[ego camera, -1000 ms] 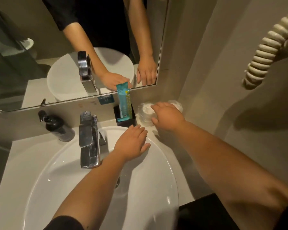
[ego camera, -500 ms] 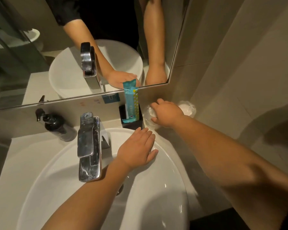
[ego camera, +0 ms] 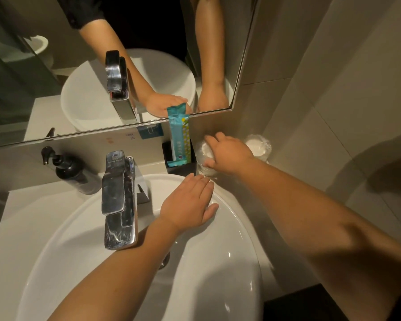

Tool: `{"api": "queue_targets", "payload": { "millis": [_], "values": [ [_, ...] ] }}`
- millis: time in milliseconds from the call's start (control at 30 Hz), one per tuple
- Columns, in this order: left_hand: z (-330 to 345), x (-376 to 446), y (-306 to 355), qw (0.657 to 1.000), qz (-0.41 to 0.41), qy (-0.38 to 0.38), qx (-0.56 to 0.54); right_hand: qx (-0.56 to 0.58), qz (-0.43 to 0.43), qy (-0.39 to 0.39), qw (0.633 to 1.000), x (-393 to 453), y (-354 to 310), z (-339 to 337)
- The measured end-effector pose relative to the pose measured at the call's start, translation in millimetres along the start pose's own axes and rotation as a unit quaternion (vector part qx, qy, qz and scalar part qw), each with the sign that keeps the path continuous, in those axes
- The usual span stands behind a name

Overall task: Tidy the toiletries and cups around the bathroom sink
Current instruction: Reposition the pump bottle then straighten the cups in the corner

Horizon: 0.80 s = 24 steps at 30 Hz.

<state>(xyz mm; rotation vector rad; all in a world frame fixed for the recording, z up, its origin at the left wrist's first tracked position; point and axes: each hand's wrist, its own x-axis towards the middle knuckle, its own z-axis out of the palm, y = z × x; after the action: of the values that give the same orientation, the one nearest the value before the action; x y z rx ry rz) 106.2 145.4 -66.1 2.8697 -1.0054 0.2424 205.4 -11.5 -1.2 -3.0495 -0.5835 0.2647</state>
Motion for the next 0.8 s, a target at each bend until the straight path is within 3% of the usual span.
{"api": "queue_targets", "payload": {
  "millis": [100,200,300,567,800],
  "values": [
    [-4,0,1,1.000,-0.003,-0.014,0.001,0.012,0.011,0.048,0.999,-13,13,-21],
    [-6,0,1,1.000,-0.007,-0.022,-0.004,0.043,0.078,0.079,0.993,-36,47,-45],
    [-6,0,0,1.000,-0.008,-0.022,-0.002,0.023,0.140,0.022,0.990,-56,77,-48],
    [-5,0,2,1.000,-0.015,-0.024,0.009,0.007,0.129,-0.108,0.986,-35,76,-22],
    [-5,0,2,0.999,-0.027,-0.031,0.016,-0.015,0.072,-0.090,0.993,-26,91,-18]
  ]
}}
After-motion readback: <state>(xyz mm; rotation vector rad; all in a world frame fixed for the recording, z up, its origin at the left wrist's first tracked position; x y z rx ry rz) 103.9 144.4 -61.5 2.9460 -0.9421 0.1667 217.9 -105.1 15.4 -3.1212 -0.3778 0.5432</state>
